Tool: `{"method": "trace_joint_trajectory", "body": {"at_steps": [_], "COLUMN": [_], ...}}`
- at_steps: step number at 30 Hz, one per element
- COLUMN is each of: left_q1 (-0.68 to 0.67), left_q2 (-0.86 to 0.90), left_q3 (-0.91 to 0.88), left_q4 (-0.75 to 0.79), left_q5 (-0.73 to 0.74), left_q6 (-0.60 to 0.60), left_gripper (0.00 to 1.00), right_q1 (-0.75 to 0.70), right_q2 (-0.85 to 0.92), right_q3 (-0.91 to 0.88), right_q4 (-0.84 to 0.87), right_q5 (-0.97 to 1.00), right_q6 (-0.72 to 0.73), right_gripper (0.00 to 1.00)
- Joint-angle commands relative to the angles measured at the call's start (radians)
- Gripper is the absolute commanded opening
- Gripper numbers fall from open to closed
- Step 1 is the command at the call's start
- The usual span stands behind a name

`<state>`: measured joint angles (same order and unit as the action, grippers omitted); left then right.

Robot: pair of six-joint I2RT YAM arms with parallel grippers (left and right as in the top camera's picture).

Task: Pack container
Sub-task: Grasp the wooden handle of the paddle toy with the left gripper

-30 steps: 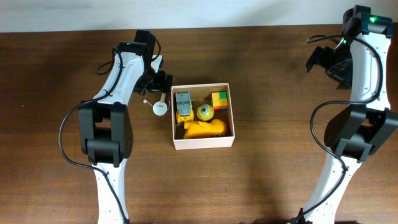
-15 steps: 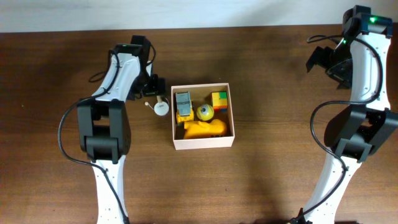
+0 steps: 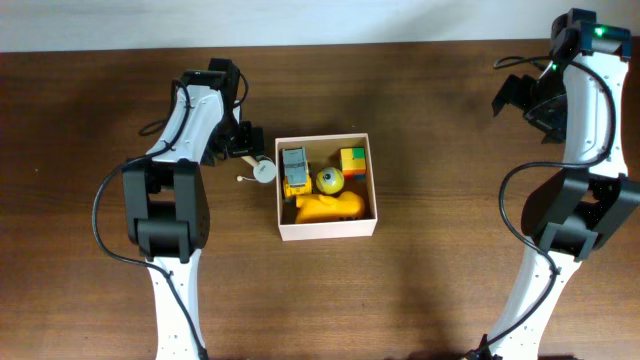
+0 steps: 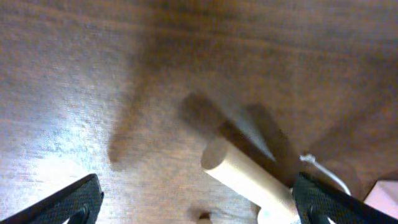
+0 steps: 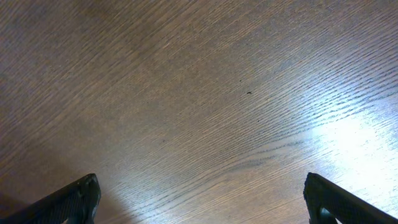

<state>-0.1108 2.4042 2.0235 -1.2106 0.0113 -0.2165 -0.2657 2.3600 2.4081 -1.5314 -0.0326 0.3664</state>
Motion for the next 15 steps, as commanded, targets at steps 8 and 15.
{"method": "trace_joint_trajectory", "body": {"at_steps": [8, 15], "left_q1": [-0.001, 0.000], "left_q2": [0.008, 0.008], "left_q3": [0.006, 0.006], "left_q4": [-0.031, 0.004], "left_q5": [0.080, 0.078], "left_q6": [0.018, -0.010], "left_gripper": [0.60, 0.56], "right_q1": [0.003, 0.003], "right_q2": [0.003, 0.003], "right_q3": [-0.002, -0.002], "right_q4": [0.003, 0.003], "right_q5": [-0.005, -0.005], "right_q6": [0.009, 0.009], "right_gripper": [0.99, 0.99]}}
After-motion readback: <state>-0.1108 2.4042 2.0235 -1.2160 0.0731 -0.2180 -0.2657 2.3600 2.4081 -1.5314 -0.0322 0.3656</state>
